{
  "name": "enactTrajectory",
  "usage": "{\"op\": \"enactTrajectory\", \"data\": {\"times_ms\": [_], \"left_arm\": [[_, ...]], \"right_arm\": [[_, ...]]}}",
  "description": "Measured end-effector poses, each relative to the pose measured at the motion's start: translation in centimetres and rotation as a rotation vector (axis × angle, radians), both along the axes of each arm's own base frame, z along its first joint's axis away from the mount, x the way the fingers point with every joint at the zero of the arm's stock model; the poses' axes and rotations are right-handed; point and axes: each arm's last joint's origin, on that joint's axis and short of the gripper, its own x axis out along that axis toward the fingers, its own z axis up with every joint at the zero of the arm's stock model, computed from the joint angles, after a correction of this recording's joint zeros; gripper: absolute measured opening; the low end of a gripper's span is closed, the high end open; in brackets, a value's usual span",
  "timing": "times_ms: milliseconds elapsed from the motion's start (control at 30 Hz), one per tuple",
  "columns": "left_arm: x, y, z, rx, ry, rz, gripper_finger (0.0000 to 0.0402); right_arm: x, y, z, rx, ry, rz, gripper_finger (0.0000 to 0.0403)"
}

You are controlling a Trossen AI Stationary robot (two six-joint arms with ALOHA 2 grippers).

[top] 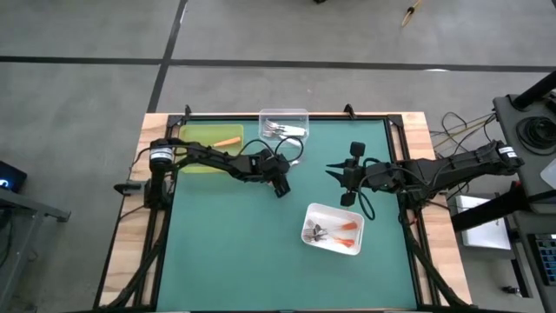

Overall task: Sort silverware by color (type)
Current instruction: Put the light orange into the yellow bin

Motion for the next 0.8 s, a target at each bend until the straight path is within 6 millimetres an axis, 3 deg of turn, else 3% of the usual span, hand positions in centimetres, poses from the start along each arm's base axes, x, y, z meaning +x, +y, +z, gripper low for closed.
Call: {"op": "enactTrajectory", "data": {"times_ms": [200, 467, 800], "left_arm": [[0.0, 0.0, 0.0, -0.01, -0.007, 0.035, 0.0035], [-0.3, -1.0, 0.6, 0.01, -0.003, 0.045, 0.0034], [-0.9, -3.6, 5.5, 0.143, -0.08, 0.027, 0.0034]], "right_arm": [[0.0, 0.0, 0.0, 0.0, 0.0, 0.0, 0.0063], [0.0, 0.0, 0.0, 0.017, -0.006, -0.007, 0.0063], [0.2, 0.0, 0.3, 0.058, -0.059, -0.013, 0.0063]]}}
